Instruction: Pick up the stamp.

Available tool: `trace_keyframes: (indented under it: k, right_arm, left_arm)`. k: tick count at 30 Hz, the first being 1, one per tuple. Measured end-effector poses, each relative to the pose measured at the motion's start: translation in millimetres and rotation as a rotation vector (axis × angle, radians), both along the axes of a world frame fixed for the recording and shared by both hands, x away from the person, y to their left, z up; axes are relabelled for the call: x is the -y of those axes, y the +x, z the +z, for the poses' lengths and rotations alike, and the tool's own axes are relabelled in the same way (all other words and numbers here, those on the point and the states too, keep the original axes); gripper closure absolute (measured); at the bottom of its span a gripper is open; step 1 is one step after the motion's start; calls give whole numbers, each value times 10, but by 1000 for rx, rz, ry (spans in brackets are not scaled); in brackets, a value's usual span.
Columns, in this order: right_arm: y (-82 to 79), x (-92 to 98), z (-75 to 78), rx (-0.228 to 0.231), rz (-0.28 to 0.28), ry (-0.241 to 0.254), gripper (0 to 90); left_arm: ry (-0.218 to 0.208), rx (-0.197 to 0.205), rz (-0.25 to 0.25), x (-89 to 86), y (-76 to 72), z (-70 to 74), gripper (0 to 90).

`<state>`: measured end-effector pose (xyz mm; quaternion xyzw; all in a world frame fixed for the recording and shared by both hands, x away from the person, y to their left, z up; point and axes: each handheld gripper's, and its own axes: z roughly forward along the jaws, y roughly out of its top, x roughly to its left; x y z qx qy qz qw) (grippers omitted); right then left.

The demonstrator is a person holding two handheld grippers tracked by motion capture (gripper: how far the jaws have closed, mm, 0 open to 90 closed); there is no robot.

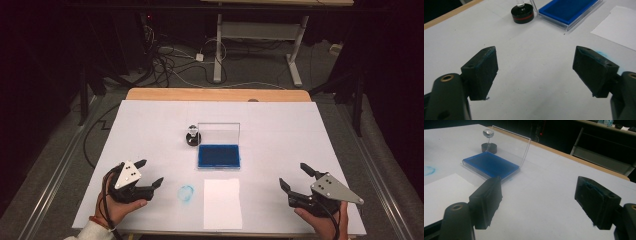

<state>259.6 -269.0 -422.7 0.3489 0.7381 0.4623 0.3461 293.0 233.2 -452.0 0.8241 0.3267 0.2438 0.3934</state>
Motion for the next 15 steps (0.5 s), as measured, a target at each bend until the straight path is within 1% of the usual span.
trace_keyframes:
  k: [2, 5, 6, 7, 8, 11, 13, 15]
  right_arm:
    - [-16, 10, 8, 9, 2, -4, 224]
    - [-17, 0, 19, 5, 4, -2, 224]
    - [-16, -12, 16, 8, 4, -11, 225]
    - [-16, -12, 16, 8, 4, -11, 225]
    - [-8, -40, 8, -1, 14, -26, 225]
    - [4, -71, 0, 0, 36, -36, 225]
    - [0, -78, -15, 3, 51, -43, 224]
    - [8, -77, -30, -1, 64, -44, 222]
  left_arm:
    - [6, -3, -2, -1, 8, -2, 198]
    - [15, -9, -7, -12, 4, 2, 198]
    - [34, -6, -18, -12, -15, 8, 199]
    - [34, -6, -18, -12, -15, 8, 206]
    - [43, -7, -22, -11, -21, 10, 219]
    - [36, -29, -33, -20, 8, 27, 223]
    - [37, -27, -35, -19, 26, 47, 246]
    - [36, -20, -29, -15, 96, 116, 256]
